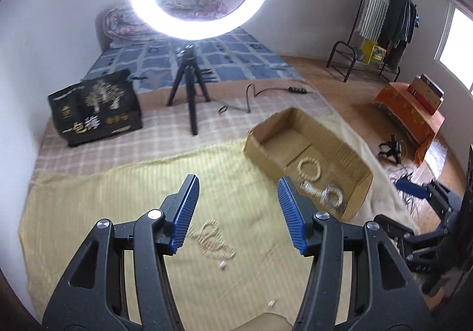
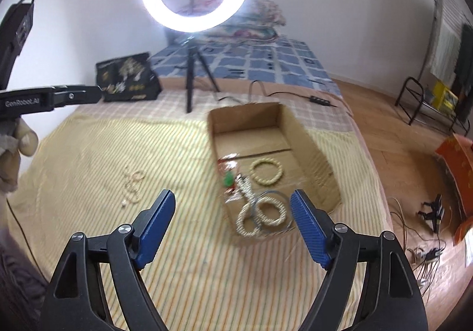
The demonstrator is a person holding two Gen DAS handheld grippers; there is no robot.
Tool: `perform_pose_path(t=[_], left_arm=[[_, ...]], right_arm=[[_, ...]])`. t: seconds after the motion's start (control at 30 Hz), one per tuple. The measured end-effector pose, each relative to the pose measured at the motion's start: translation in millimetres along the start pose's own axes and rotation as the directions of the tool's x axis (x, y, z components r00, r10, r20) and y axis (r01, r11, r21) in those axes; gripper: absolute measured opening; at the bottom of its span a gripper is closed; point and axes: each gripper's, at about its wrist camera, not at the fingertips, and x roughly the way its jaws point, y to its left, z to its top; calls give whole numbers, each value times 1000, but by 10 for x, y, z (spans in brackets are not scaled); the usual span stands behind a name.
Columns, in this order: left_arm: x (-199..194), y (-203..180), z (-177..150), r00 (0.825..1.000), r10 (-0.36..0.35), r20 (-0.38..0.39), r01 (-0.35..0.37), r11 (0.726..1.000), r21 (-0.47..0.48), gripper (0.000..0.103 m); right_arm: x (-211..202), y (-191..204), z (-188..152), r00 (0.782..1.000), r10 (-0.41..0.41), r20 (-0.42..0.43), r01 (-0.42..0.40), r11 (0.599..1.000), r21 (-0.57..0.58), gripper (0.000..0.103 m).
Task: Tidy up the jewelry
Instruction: 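Open both grippers to release the bracelet and bangle, then lift away, then move the left gripper to the pearl strand while the right approaches a pearl earring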
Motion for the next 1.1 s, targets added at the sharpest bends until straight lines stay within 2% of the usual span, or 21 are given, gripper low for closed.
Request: perform_pose_path(t=[0.27, 0.37, 0.5, 0.73, 0.9, 1.1], left_arm=[[-208, 296, -360, 1000, 9, -21, -10, 999, -39, 57], [-189, 388, -463, 999, 10, -39, -12, 998, -55, 57], [-54, 515, -547, 997, -1, -75, -6, 995, -95, 57], [337, 645, -632, 986, -50, -158, 22, 985, -173, 57], [677, 722, -678, 970, -84, -228, 28, 971, -239, 57], [1077, 784, -761, 941, -147, -306, 38, 942, -333, 57]], right_arm=[[-73, 341, -284, 998, 61, 30, -59, 997, -54, 80], [-64, 506, -416, 992, 118, 36, -115, 990, -83, 80], [52, 751, -572, 987, 158, -21, -160, 979, -128, 80], [340, 1106, -750, 963, 209, -173, -245, 943, -225, 80], [506, 1190, -797, 942, 237, -239, -291, 930, -225, 80], [719, 1212, -868, 924, 240, -296, -311, 925, -220, 80]])
